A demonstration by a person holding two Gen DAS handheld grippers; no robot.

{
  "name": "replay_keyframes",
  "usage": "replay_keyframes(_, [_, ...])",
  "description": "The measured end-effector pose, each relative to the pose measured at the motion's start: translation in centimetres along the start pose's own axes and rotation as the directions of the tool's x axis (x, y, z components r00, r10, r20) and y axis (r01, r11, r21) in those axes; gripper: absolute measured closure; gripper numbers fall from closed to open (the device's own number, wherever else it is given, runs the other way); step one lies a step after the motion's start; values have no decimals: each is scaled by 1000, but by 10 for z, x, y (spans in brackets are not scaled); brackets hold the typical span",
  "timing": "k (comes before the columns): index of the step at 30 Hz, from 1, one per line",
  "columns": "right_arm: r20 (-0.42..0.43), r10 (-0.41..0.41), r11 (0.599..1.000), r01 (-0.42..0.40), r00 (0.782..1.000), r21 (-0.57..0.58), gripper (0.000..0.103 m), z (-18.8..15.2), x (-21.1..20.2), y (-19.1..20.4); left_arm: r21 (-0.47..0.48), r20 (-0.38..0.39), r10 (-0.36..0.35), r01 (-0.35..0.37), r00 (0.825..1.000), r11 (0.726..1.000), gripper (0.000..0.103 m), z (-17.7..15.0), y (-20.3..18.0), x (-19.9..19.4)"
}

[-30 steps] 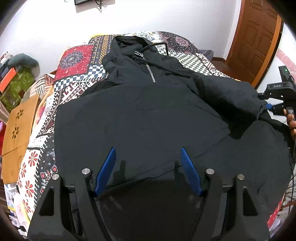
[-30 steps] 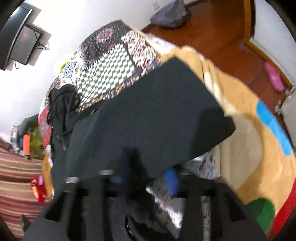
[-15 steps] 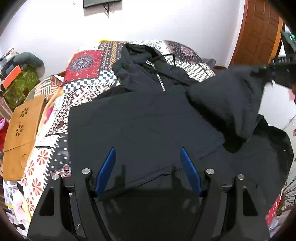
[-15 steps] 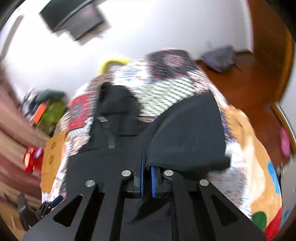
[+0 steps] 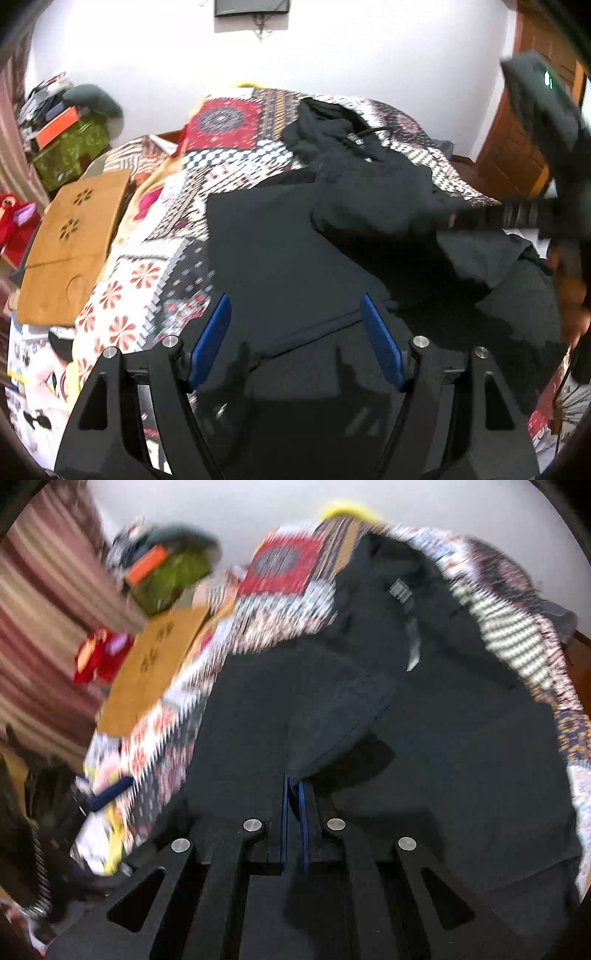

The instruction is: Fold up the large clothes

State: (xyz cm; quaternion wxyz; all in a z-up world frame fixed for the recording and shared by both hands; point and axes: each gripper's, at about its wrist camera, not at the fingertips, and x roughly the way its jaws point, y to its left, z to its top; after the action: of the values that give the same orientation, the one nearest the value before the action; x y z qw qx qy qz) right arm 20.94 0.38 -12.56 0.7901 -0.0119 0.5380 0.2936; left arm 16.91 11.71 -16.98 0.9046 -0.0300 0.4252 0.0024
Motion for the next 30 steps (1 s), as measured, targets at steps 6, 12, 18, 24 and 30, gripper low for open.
replay_keyframes(6, [-164, -35, 997, 23, 986, -75, 90, -27, 33, 18, -73, -50, 16, -19, 999, 997, 31, -22, 28, 1])
replay_keyframes(12, [-202, -10, 996, -7, 979, -85, 78, -40, 20, 13, -88, -91, -5, -3, 996, 996, 31, -36, 22, 5])
replay_keyframes(18, [3, -89, 989, 89, 996, -116, 60, -41, -45, -17, -73, -135, -58, 48, 989, 996, 31, -38, -2, 21])
replay_keyframes(24, [181, -231, 969, 242, 956, -45, 44, -53, -95, -65, -203, -213, -177, 134, 961, 970, 31, -34, -8, 55])
replay_keyframes(30, [183, -354, 935, 348, 917, 64, 43, -67, -117, -123, -253, -222, -169, 111, 960, 961, 31, -24, -12, 77])
